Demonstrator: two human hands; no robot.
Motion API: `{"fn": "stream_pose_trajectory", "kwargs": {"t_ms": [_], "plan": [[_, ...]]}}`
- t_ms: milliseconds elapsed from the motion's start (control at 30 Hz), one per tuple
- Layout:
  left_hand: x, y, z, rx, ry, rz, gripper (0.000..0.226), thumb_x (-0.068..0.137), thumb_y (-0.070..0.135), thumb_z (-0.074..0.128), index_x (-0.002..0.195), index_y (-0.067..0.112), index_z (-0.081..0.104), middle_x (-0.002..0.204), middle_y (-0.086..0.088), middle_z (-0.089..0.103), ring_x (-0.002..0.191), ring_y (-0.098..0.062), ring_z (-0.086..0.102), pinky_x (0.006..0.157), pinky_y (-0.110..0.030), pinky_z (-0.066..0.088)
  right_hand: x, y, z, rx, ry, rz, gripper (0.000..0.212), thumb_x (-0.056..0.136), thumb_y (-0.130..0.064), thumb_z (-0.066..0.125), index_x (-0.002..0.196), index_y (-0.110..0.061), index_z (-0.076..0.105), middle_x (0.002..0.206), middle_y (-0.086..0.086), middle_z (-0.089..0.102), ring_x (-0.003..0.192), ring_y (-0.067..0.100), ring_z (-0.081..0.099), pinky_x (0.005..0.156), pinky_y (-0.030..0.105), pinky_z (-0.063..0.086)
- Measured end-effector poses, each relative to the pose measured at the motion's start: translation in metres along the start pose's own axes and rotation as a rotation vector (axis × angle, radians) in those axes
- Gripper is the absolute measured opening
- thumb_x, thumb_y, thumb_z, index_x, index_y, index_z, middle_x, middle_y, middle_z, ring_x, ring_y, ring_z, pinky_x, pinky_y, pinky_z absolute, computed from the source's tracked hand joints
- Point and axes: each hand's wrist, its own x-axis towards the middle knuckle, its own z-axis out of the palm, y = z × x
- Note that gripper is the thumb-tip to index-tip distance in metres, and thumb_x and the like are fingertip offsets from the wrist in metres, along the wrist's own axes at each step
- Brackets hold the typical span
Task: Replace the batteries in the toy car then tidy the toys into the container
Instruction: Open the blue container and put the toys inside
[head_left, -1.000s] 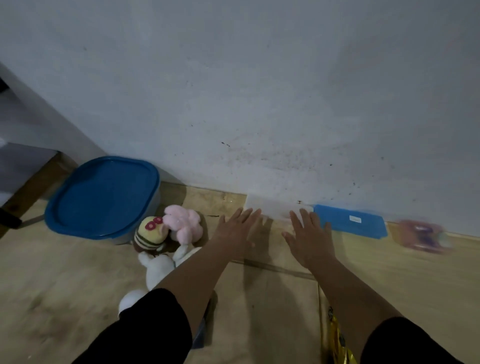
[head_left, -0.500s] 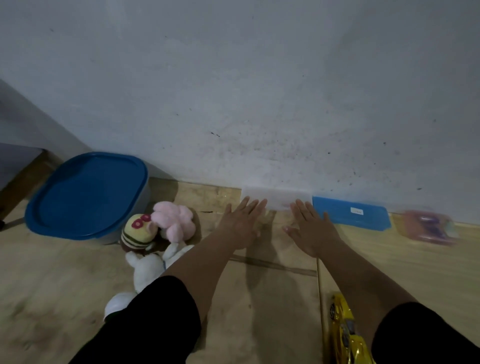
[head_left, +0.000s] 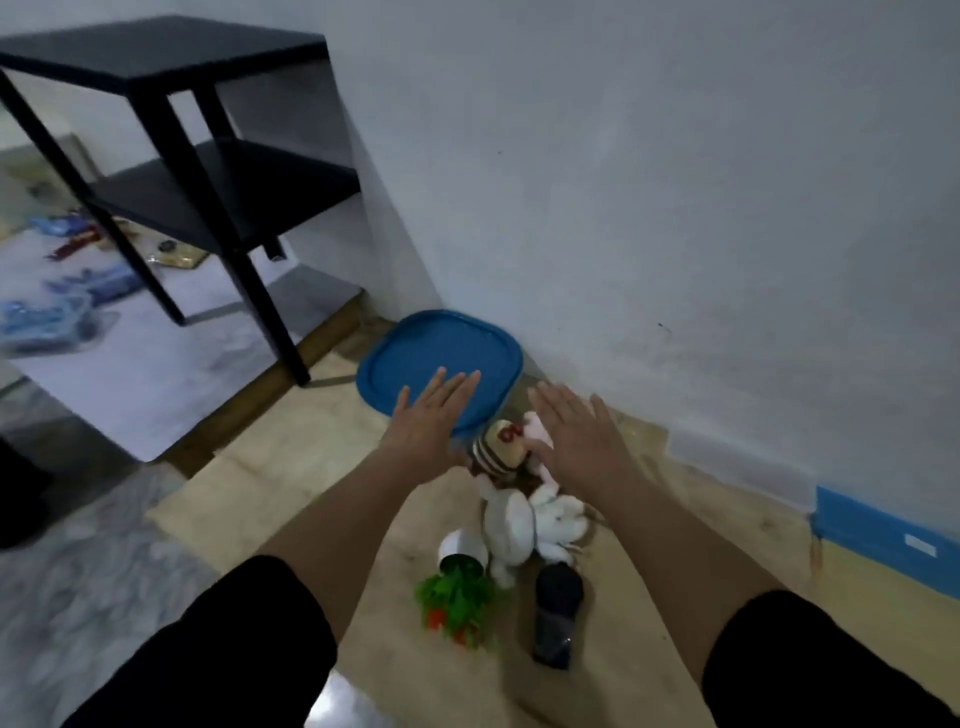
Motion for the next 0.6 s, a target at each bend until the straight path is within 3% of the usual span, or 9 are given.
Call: {"fn": "stream_pose_trajectory", "kwargs": {"t_ms": [167,333,433,600], "plan": [[0.003,-0.075,0.004,0.041,-0.034,-0.049,0.106,0.081,0.046,0.065,0.148,0.028,-0.015,0.16,0.006,-0.006,0.146,-0.017,-0.012,0.117,-0.05,0.007,0.045,-0.08,0.015,-0.086,-0.032,-0.125,0.067,0.097,-0.05,0.027,0.15,-0.02,-0.002,0.159,-0.002,-0.004,0.146,0.014,-0.006,0.117,0.045,-0.002],[0.035,-0.115,0.013,0.083,-0.105,0.077,0.101,0.086,0.037,0.064,0.148,0.028,-0.016,0.159,0.007,-0.006,0.146,-0.015,-0.012,0.117,-0.05,0.004,0.08,-0.108,0.043,-0.156,-0.169,-0.039,0.066,0.098,-0.047,0.027,0.149,-0.02,-0.006,0.159,0.0,-0.007,0.146,0.017,-0.007,0.117,0.045,-0.002],[0.05,-0.124,0.019,0.075,-0.12,0.133,0.096,0.088,0.03,0.061,0.148,0.029,-0.015,0.16,0.008,-0.003,0.146,-0.014,-0.01,0.116,-0.052,0.003,0.085,-0.11,0.05,-0.138,-0.167,-0.001,0.061,0.1,-0.039,0.026,0.149,-0.02,-0.005,0.159,0.001,-0.004,0.147,0.018,-0.002,0.118,0.043,0.002],[0.067,-0.129,0.031,0.116,-0.09,0.213,0.098,0.088,0.028,0.061,0.147,0.032,-0.017,0.159,0.008,0.004,0.147,-0.012,-0.006,0.114,-0.057,0.0,0.087,-0.111,0.053,-0.095,-0.102,-0.008,0.055,0.099,-0.03,0.037,0.147,-0.012,0.018,0.156,0.009,0.02,0.144,0.027,0.018,0.116,0.046,0.014]]}}
